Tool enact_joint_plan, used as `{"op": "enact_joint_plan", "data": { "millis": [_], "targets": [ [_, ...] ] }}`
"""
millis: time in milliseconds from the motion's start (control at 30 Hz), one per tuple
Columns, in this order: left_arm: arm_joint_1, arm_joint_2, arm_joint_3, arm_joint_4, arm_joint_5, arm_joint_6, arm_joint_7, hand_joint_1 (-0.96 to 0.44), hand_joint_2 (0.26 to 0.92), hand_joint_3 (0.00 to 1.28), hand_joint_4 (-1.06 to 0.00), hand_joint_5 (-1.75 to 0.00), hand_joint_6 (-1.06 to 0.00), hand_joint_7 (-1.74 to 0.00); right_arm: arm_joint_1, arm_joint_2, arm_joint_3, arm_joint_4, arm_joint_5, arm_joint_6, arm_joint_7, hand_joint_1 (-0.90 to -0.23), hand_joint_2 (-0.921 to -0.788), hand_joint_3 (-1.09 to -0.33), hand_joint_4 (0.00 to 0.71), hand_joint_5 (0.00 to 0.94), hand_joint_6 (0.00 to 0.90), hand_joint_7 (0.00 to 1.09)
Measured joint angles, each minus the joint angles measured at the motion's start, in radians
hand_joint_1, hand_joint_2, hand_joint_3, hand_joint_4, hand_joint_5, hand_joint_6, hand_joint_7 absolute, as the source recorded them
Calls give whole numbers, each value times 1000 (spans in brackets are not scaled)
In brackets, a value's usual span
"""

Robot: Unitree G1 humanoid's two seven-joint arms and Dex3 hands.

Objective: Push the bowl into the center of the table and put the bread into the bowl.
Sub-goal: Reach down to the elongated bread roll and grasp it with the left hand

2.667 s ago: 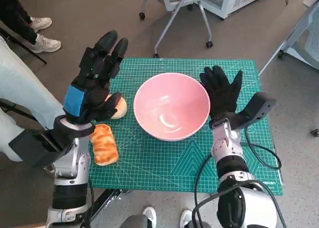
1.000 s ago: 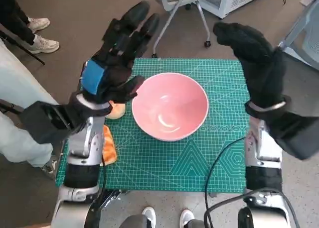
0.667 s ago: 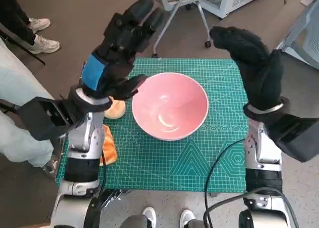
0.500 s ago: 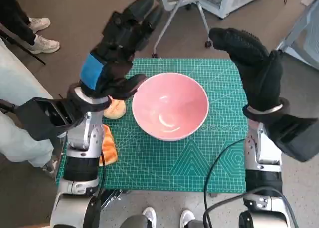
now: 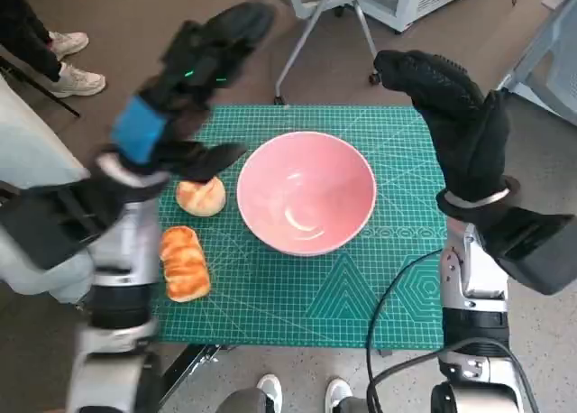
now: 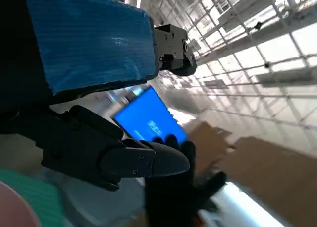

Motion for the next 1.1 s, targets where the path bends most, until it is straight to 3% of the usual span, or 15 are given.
{"op": "enact_joint_plan", "data": {
  "millis": [233, 333, 500, 833, 1100],
  "targets": [
    [44, 226, 68, -80, -50, 28, -133, -277, 783, 10, -293, -52, -112, -648, 4, -2, 0, 6, 2, -7, 0, -673, -921, -749, 163, 0, -1, 577],
    [64, 296, 85, -100, -76, 69, -181, -187, 769, 3, -338, -38, -230, -552, 3, 0, 1, 8, 2, -7, 0, -672, -921, -747, 164, 1, 0, 582],
    [139, 420, 110, -159, -52, 153, -223, -119, 769, 3, -369, -14, -326, -413, 2, 0, -1, 17, 11, -8, 0, -666, -921, -746, 165, 1, 1, 589],
    [282, 536, 116, -263, 2, 258, -270, -51, 794, 8, -340, 0, -420, -147, -8, 8, 0, 40, 30, -14, 1, -681, -921, -744, 162, 0, -1, 598],
    [362, 592, 86, -349, 114, 325, -272, -57, 796, 7, -311, -1, -421, -79, -18, 12, 1, 68, 32, -25, 3, -681, -921, -743, 161, 1, -1, 599]
  ]
}}
